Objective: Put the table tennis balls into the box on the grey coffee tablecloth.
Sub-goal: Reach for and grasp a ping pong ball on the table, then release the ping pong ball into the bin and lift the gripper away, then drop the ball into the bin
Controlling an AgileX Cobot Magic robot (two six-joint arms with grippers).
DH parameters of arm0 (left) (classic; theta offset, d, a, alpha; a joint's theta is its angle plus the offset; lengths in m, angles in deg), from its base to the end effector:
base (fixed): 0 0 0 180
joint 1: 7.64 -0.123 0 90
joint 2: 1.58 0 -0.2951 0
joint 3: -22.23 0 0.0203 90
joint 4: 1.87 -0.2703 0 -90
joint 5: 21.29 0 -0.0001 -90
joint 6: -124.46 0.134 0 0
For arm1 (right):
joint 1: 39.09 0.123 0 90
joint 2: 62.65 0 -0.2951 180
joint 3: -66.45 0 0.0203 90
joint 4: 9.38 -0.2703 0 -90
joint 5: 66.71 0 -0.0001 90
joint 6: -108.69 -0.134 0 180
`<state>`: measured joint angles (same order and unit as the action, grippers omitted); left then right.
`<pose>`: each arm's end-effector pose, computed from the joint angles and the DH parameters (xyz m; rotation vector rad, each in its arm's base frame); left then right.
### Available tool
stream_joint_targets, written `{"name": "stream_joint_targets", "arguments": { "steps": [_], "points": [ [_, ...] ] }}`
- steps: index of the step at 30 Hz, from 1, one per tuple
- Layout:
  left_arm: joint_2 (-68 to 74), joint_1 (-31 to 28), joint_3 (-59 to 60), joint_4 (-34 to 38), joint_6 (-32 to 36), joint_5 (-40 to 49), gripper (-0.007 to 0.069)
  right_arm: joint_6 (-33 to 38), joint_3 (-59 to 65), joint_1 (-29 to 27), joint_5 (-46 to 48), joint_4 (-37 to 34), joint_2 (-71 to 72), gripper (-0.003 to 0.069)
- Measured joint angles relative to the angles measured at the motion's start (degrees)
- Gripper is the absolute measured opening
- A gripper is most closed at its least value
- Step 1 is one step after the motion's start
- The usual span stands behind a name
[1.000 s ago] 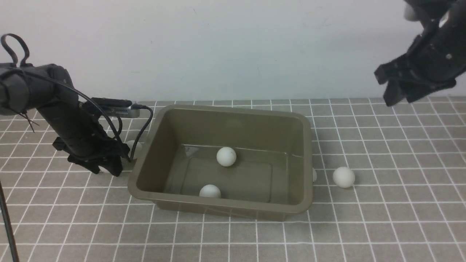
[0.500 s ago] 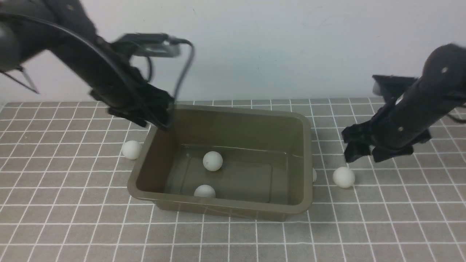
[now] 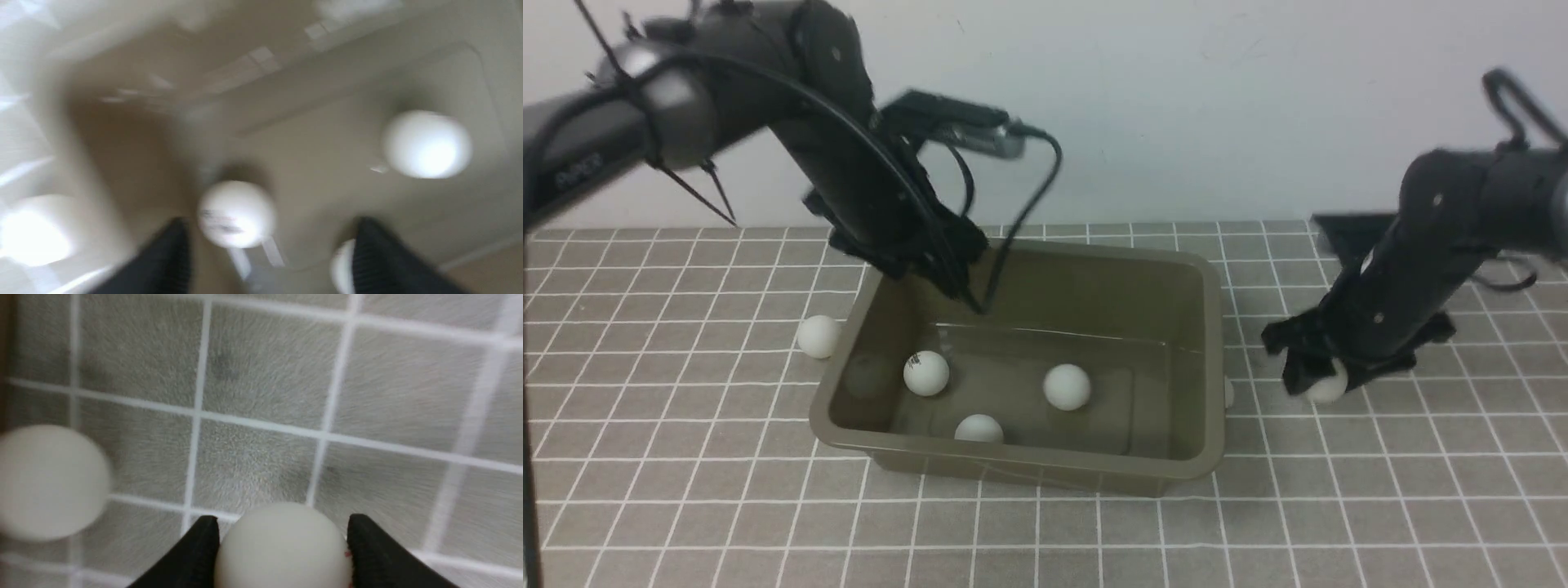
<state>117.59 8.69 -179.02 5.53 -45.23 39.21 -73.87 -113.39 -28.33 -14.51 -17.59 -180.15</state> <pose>0.4407 -0.1448 0.2399 0.5802 2.7040 -0.1998 0.3991 0.0912 0.1463 -0.0970 2.9713 0.2094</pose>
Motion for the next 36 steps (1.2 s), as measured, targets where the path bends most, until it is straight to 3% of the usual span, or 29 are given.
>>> {"name": "stream_joint_targets", "arguments": {
  "steps": [1, 2, 3, 4, 8, 12, 15, 16, 18, 19, 24, 26, 32, 36],
  "points": [
    [-1.2, -2.1, -1.2, -2.1, -1.0, 0.7, 0.018, -0.4, -2.1, 0.1, 1.3, -0.6, 3.5, 0.0361],
    [-1.3, -2.4, -1.3, -2.2, -1.1, 0.7, 0.018, -0.4, -2.1, 0.1, 1.3, -0.6, 4.0, 0.0361],
    [-2.0, -4.8, -1.7, -3.2, -1.5, 0.7, 0.0083, -0.1, -4.3, 0.7, 1.5, -2.0, 7.0, 0.0361],
    [-2.1, -7.1, -1.9, -3.6, -1.6, 0.7, 0.0035, 0.9, -5.9, 1.6, 1.5, -3.1, 8.9, 0.0361],
    [0.4, -13.8, -1.9, -2.2, -1.7, 1.0, 0.0, 5.6, -10.5, 5.8, 1.4, -7.6, 9.5, 0.0361],
    [5.1, -15.9, -1.9, 1.0, 0.7, 2.3, 0.0043, 7.6, -13.9, 9.9, 1.7, -10.1, 4.2, 0.0363],
    [8.2, -15.8, -1.9, 3.2, 2.8, 2.4, 0.0134, 7.7, -16.5, 11.6, 3.1, -10.4, 0.2, 0.0414],
    [9.6, -15.3, -1.9, 4.0, 3.8, 2.3, 0.0213, 7.7, -18.0, 12.0, 4.3, -10.4, -1.9, 0.0479],
    [10.5, -15.0, -1.9, 4.2, 4.1, 2.2, 0.0279, 7.7, -19.0, 12.0, 5.2, -10.4, -2.6, 0.0538],
    [11.6, -14.5, -1.9, 4.2, 4.3, 1.8, 0.0358, 7.4, -20.1, 11.9, 6.2, -9.8, -2.6, 0.0587],
    [13.8, -14.0, -1.9, 3.8, 4.4, -1.6, 0.0567, 7.0, -22.0, 11.8, 8.3, -5.7, -0.4, 0.064],
    [14.3, -14.0, -1.9, 3.7, 4.4, -2.2, 0.0596, 6.6, -22.1, 11.6, 9.9, -2.3, 1.0, 0.0638],
    [16.7, -14.0, -1.9, 1.4, 4.4, -2.9, 0.0563, 4.5, -22.3, 8.5, 14.9, 4.7, 4.9, 0.0572],
    [16.9, -14.1, -2.0, 0.6, 4.2, -2.6, 0.0365, 4.6, -22.3, 3.3, 17.7, 4.7, 6.9, 0.047]
  ]
}}
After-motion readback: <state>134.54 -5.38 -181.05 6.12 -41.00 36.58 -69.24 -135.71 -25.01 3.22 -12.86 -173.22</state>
